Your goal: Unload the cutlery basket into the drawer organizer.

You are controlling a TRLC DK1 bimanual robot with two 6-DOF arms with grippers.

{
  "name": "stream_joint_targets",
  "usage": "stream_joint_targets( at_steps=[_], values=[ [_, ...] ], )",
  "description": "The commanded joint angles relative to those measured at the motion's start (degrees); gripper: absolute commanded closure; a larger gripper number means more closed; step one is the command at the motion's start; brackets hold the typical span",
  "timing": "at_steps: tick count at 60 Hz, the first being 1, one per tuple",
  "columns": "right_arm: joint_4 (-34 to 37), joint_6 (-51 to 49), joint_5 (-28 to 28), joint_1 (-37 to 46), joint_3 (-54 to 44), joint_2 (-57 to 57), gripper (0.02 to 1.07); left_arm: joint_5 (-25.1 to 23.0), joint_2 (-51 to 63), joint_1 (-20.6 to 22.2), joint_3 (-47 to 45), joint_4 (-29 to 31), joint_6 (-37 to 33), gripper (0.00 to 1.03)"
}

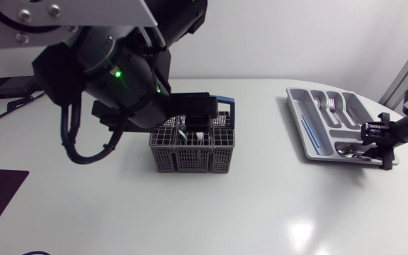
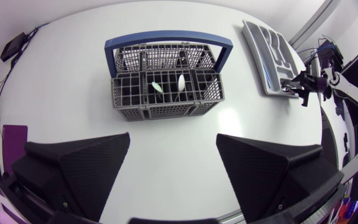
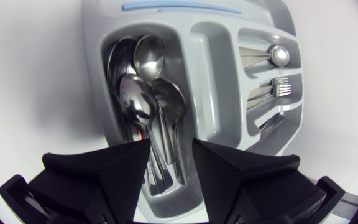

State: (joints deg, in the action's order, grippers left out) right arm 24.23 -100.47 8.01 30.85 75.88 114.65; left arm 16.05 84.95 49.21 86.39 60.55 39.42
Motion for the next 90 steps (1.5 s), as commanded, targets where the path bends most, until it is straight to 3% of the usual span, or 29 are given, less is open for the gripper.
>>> stream_joint_targets(
  at_steps=[1,21,52,90],
  values=[
    [1.26,1.85,2.27,-0.27,-2.49,-5.31,0.37,1.00,1.71,0.27,1.85,0.71,1.27,0.06],
    [12.51,10.73,10.45,-4.75,-7.85,-21.66,0.07,1.00,2.33,-0.61,0.27,0.27,1.27,0.06],
    [19.98,29.80,13.08,-26.37,-19.80,-44.69,0.07,-1.11,6.46,-4.74,0.09,-2.99,4.97,0.07],
    [17.17,52.04,12.64,-43.16,-24.28,-49.44,0.07,-9.55,13.40,-9.92,3.00,-8.17,9.98,0.10]
  ],
)
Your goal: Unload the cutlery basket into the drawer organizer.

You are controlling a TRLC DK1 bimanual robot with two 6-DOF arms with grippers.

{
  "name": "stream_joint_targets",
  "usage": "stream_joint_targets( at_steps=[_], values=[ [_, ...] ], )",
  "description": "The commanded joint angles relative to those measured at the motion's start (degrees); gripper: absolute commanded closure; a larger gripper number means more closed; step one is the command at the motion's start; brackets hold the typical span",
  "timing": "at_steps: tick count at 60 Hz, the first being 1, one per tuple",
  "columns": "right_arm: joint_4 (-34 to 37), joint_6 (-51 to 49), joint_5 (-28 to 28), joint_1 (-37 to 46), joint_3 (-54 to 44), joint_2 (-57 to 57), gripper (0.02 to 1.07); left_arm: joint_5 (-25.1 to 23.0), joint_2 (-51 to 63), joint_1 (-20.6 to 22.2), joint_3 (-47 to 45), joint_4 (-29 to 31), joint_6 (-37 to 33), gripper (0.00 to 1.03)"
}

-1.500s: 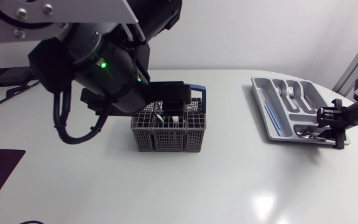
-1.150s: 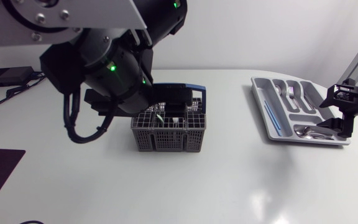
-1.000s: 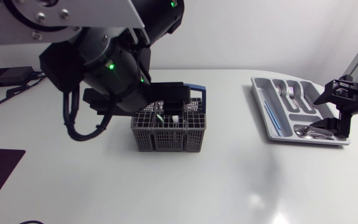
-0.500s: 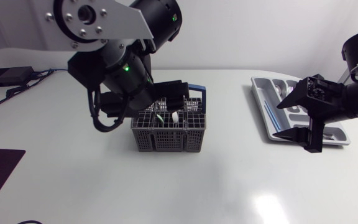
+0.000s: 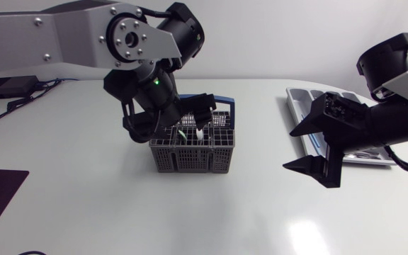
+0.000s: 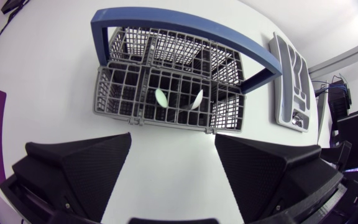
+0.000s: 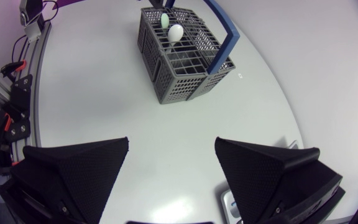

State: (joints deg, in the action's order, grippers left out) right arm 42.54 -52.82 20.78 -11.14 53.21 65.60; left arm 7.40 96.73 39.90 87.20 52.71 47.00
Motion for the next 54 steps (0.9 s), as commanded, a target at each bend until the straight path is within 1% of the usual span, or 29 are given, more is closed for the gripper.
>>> stream_joint_targets(
  at_steps=[1,4,13,21,30,43,48,54],
  values=[
    [-1.32,4.83,-0.12,-1.34,-1.71,-0.39,0.07,-0.98,1.80,-0.61,2.27,-0.33,2.57,0.10],
    [-1.85,6.94,-0.03,-2.31,-1.88,-0.30,0.07,-2.13,2.24,-1.14,2.63,-0.68,3.27,0.10],
    [-2.64,11.95,0.06,-5.21,-1.88,-0.39,0.07,-3.36,3.47,-2.19,3.07,-1.38,4.59,0.10],
    [-3.43,17.05,0.23,-7.67,-0.83,-1.00,0.07,-3.53,4.17,-3.16,2.98,-1.82,5.03,0.10],
    [-4.58,20.56,0.49,-9.34,-0.12,-1.27,0.07,-4.50,4.79,-4.39,2.89,-2.35,5.56,0.11],
    [-7.12,24.87,0.41,-12.15,0.23,-0.48,0.07,-5.38,5.58,-5.53,2.89,-3.31,6.79,0.14],
    [-7.39,26.01,0.41,-13.03,0.58,-0.04,0.07,-5.38,5.66,-5.62,2.89,-3.58,7.75,0.21],
    [-8.18,26.89,0.41,-13.91,0.23,0.05,0.07,-5.55,5.75,-5.62,2.80,-3.84,8.10,0.22]
  ],
)
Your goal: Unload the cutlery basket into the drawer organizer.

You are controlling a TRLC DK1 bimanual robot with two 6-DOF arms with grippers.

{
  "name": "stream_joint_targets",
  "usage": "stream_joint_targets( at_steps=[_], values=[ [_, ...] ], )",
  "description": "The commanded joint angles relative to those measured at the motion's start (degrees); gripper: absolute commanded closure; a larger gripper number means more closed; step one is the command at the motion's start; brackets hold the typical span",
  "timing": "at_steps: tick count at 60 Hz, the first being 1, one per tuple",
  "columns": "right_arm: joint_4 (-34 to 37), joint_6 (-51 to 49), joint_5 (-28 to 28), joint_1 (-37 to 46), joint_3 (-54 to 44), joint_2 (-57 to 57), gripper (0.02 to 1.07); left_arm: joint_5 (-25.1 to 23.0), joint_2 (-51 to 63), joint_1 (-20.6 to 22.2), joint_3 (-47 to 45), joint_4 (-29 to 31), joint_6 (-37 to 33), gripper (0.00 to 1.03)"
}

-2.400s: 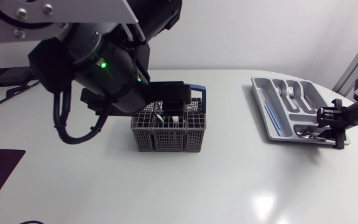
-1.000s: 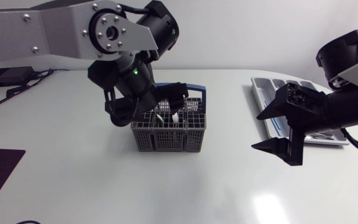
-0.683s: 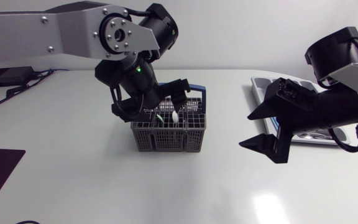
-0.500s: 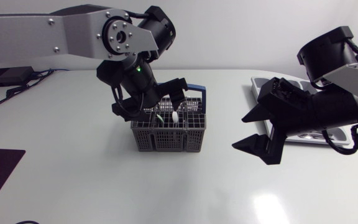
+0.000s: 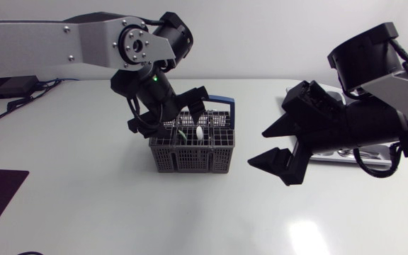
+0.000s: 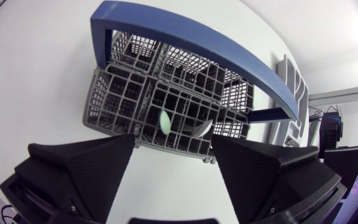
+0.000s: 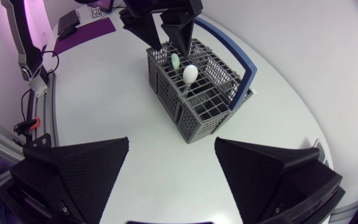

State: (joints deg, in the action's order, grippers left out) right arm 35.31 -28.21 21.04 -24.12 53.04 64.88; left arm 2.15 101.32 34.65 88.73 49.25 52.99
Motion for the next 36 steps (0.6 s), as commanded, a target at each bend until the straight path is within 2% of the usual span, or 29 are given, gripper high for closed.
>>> stream_joint_targets(
  at_steps=[1,7,10,18,23,31,36],
  values=[
    [-1.03,2.37,0.14,-1.02,0.40,0.77,0.07,-0.40,1.16,-0.46,1.27,-0.48,2.20,0.22],
    [-1.65,3.07,0.14,-1.98,-0.04,1.04,0.07,-1.27,1.51,-0.55,0.83,-0.74,2.47,0.23],
    [-1.74,3.33,0.14,-2.25,-0.04,1.30,0.07,-1.27,1.78,-0.55,0.83,-0.83,2.64,0.28],
    [-2.26,3.77,0.14,-2.78,-0.04,1.39,0.07,-1.27,2.22,-0.82,0.66,-1.44,2.82,0.28],
    [-2.53,3.95,0.14,-2.95,-0.04,1.56,0.07,-1.27,2.31,-0.90,0.66,-2.06,2.99,0.39],
    [-2.97,4.12,0.06,-3.30,-0.21,2.00,0.07,-1.27,2.39,-1.08,0.13,-3.38,3.08,0.40],
    [-3.14,4.30,0.06,-3.57,-0.30,2.09,0.07,-1.27,2.57,-1.26,-0.57,-4.17,3.08,0.46]
  ],
)
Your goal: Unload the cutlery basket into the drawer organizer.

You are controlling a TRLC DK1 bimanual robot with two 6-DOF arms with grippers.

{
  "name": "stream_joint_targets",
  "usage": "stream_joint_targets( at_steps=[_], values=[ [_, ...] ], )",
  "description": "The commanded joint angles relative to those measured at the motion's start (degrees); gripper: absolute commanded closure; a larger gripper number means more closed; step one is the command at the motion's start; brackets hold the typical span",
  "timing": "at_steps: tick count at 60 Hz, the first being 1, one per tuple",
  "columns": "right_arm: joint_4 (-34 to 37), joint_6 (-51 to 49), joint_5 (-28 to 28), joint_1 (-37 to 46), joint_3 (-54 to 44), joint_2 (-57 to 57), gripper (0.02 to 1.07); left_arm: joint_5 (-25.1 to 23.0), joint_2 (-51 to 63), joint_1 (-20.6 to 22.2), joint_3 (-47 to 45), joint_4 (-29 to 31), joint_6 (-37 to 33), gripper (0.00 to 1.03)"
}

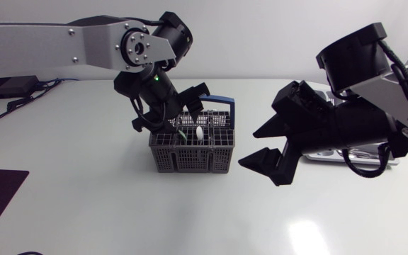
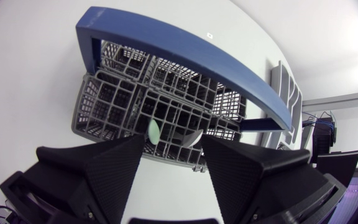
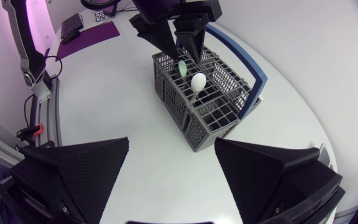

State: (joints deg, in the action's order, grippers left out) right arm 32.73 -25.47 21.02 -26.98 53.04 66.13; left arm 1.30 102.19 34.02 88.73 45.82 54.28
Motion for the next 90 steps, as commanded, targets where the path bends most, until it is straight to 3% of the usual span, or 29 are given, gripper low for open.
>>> stream_joint_targets(
  at_steps=[1,60,66,88,90],
  values=[
    [-0.56,1.57,0.17,-0.70,-0.30,0.84,0.07,-0.42,1.69,-0.62,-0.66,-0.74,1.79,0.46],
    [-2.23,1.74,-0.19,-1.76,-1.62,2.43,0.07,-0.51,-0.15,-1.68,-4.88,-1.70,1.35,0.49],
    [-2.23,1.74,-0.19,-1.85,-1.71,2.43,0.07,-0.42,-0.50,-1.68,-4.88,-1.61,1.27,0.62],
    [-2.32,1.83,-0.19,-1.93,-2.06,2.43,0.07,-0.42,0.20,-1.59,-4.18,-1.97,-0.05,0.64],
    [-2.41,1.74,-0.19,-1.93,-2.15,2.43,0.07,-0.42,0.20,-1.59,-4.00,-2.05,-0.23,0.68]
  ],
)
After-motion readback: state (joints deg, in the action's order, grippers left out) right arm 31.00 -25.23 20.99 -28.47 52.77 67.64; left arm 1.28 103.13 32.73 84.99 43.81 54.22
